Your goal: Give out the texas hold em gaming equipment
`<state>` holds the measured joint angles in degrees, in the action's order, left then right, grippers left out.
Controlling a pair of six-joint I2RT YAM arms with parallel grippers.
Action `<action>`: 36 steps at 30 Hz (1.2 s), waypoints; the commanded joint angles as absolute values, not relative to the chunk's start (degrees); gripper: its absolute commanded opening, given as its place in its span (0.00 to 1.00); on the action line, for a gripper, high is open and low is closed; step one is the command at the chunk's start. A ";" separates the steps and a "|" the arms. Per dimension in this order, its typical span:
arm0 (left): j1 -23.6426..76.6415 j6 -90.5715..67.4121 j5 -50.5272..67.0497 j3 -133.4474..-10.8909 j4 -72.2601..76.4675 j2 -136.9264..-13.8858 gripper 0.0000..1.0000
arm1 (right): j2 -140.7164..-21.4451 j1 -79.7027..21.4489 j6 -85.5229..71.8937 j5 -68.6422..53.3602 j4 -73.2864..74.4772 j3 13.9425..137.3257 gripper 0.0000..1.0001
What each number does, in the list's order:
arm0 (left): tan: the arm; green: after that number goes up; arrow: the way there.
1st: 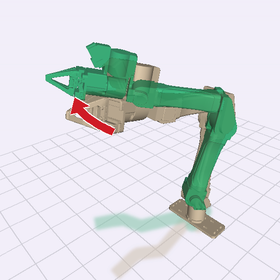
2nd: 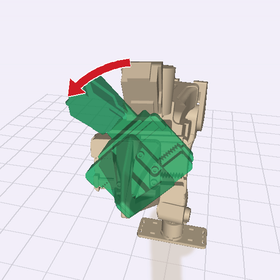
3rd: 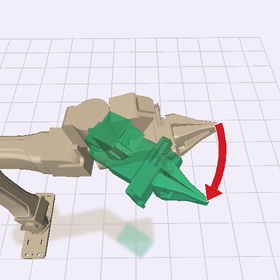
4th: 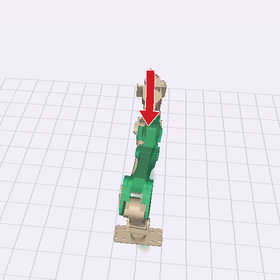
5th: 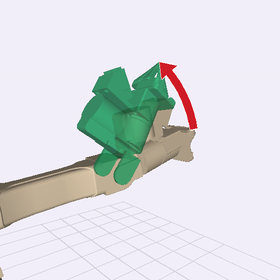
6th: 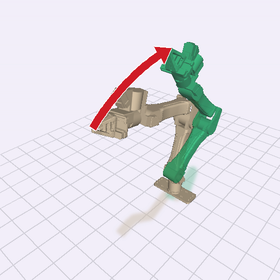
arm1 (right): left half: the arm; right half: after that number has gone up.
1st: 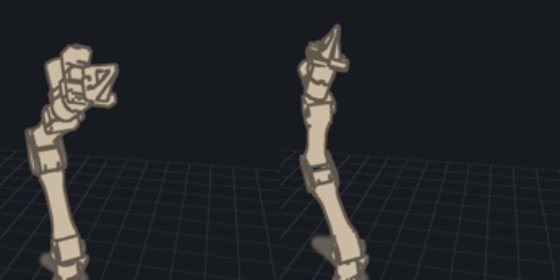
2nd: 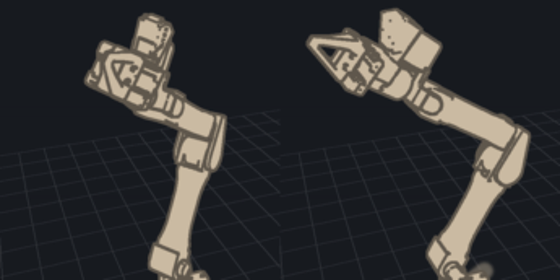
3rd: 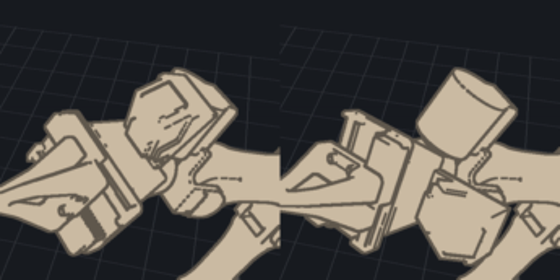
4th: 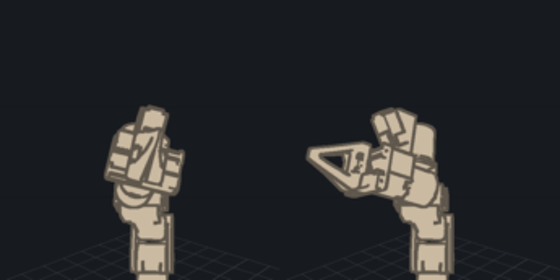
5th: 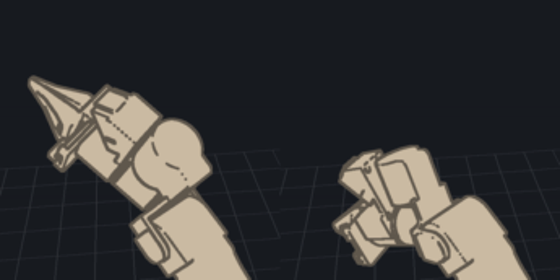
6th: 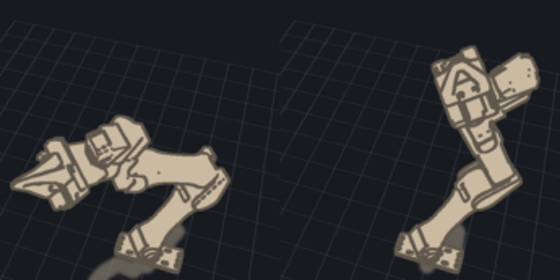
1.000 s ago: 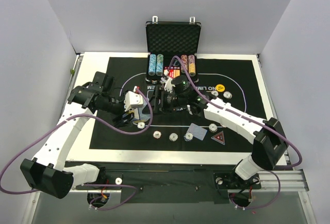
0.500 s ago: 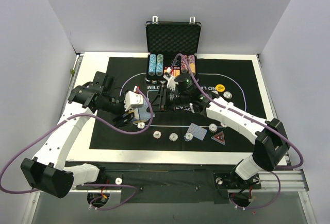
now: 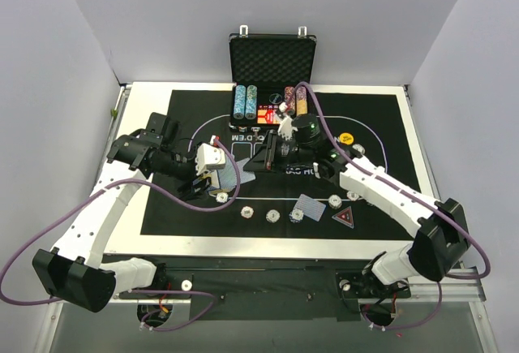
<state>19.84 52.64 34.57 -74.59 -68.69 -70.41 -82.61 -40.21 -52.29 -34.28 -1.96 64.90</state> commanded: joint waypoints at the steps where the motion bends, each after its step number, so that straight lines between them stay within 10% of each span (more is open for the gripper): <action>1: 20.13 52.21 37.27 -76.64 -66.36 -69.26 0.00 | -78.14 -37.62 -52.47 -35.68 -1.67 64.34 0.07; 18: 20.13 52.29 36.91 -75.94 -66.18 -68.91 0.00 | -74.62 -20.68 -53.62 -36.13 -2.29 58.02 0.00; 36: 20.13 52.38 37.62 -75.94 -66.36 -69.17 0.00 | -101.67 -6.06 -44.03 -15.47 1.32 66.62 0.00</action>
<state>19.84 52.64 34.83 -74.59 -68.36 -70.30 -98.80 -6.00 -44.88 -17.65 3.20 61.80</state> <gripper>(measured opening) 0.746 0.001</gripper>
